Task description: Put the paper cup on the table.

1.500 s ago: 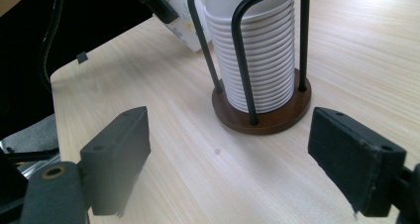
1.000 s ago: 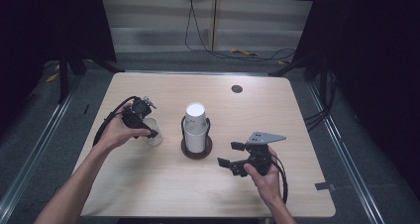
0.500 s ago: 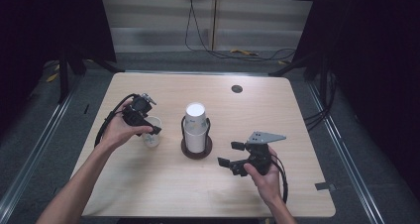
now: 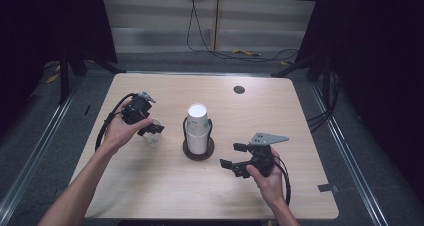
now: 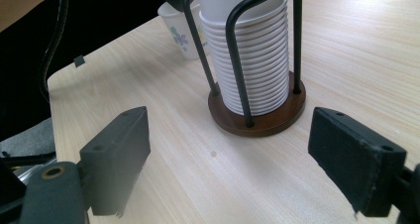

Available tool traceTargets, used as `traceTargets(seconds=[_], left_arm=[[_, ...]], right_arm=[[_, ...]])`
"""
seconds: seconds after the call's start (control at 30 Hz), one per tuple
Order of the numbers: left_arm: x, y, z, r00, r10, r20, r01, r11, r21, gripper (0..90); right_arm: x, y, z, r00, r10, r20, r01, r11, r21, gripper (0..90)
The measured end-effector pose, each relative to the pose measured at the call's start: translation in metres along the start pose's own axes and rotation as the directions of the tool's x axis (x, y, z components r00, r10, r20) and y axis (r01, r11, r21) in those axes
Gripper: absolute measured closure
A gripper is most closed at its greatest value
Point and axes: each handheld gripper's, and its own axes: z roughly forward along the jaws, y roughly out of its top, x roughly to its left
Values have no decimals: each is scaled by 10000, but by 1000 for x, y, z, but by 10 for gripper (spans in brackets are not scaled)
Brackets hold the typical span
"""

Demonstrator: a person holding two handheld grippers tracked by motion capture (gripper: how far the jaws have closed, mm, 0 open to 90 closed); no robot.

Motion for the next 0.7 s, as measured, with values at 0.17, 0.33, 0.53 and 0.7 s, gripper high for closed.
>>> traceTargets(seconds=[0.17, 0.33, 0.53, 0.7], left_arm=[[1, -2, -6, 9996, 23, 265, -2, 9970, -774, 169], [2, -8, -9, 9997, -78, 252, 110, 9917, -1285, 169], [5, -21, -11, 9968, -452, 659, 595, 9702, -2349, 203], [3, -29, -15, 9960, -434, 784, 645, 9548, -2903, 203]], right_arm=[[0, 0, 0, 10000, 7, 18, -7, 10000, -1, 162], [0, 0, 0, 10000, 34, 38, -34, 10000, -10, 161], [1, -1, 0, 9996, -38, 289, 37, 10000, 20, 162], [0, -1, -1, 9993, -5, 366, 4, 10000, 34, 162]])
